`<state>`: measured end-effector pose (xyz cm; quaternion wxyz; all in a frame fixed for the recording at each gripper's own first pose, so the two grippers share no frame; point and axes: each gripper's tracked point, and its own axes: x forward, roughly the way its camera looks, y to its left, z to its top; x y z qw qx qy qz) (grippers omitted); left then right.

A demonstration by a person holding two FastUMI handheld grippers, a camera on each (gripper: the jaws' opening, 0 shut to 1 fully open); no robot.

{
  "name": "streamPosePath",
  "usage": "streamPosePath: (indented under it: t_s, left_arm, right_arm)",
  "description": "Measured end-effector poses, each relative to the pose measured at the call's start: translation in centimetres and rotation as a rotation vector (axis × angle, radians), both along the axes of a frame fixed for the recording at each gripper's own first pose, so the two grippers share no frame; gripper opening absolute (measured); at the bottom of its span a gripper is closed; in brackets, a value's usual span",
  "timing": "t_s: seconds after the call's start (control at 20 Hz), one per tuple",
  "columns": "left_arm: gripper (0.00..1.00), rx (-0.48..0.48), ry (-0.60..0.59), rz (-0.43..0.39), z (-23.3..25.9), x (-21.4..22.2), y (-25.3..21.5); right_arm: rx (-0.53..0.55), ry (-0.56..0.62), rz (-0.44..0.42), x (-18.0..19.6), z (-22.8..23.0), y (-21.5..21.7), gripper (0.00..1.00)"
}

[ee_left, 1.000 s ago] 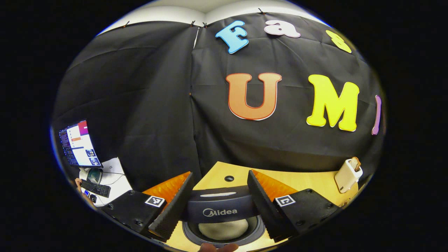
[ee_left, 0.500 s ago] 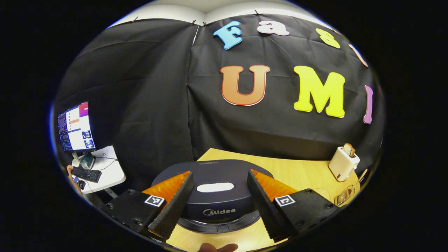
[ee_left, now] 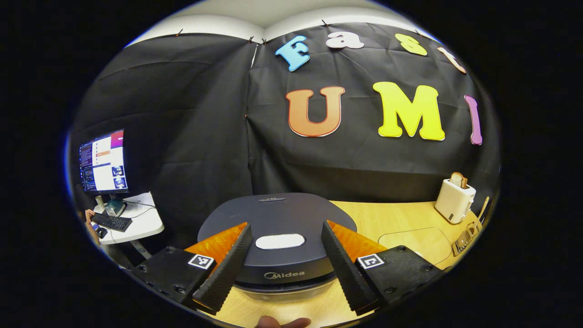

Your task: Close the left gripper, press the button to open the rice cooker; take a wooden spoon from the chopstick holder with the right hand, scoop a spoonful of rice and pour it into the rice cooker, then put the wooden spoon back into the chopstick holder.

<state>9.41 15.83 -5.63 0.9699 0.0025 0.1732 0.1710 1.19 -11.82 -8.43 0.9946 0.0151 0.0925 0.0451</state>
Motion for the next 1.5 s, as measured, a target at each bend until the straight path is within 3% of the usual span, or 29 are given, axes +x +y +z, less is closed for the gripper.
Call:
streamPosePath:
  t_s: [0.05, 0.2, 0.4, 0.6, 0.7, 0.75, 1.0, 1.05, 1.1, 1.5]
  left_arm:
    - [0.99, 0.008, -0.003, 0.002, -0.3, -0.1, -0.1]
    - [0.98, 0.029, 0.003, 0.005, -1.6, -0.6, -0.4]
    - [0.98, 0.066, -0.061, 0.014, -1.4, -0.6, -0.4]
    - [0.98, 0.076, -0.119, 0.024, -1.3, -0.5, -0.4]
    - [0.98, 0.091, -0.134, 0.022, -1.2, -0.5, -0.3]
    - [0.97, 0.091, -0.136, 0.021, -1.4, -0.5, -0.3]
    - [0.96, 0.098, -0.124, 0.010, -2.1, -0.7, -0.3]
    - [0.96, 0.093, -0.133, 0.012, -2.1, -0.8, -0.4]
    - [0.96, 0.094, -0.132, 0.012, -2.2, -0.8, -0.3]
    - [0.95, 0.096, -0.146, 0.012, -1.7, -0.6, -0.4]
  right_arm:
    - [0.006, 0.008, -0.002, 0.1, -0.2, -0.1, 0.92]
    - [0.031, 0.024, -0.003, 0.4, -0.6, 0.0, 0.95]
    - [0.028, 0.035, 0.006, 0.6, -1.1, 0.5, 0.92]
    - [0.034, 0.050, 0.004, 0.8, -1.8, 0.6, 0.95]
    - [0.045, 0.062, 0.004, 1.0, -2.2, 0.8, 0.92]
    - [0.048, 0.068, 0.007, 1.2, -2.4, 0.9, 0.95]
    - [0.066, 0.097, 0.029, 1.8, -3.8, 2.3, 0.95]
    - [0.067, 0.105, 0.037, 1.9, -4.1, 2.7, 0.92]
    - [0.064, 0.111, 0.043, 2.0, -4.3, 3.0, 0.96]
    - [0.032, 0.101, 0.046, 2.5, -3.8, 4.4, 0.95]
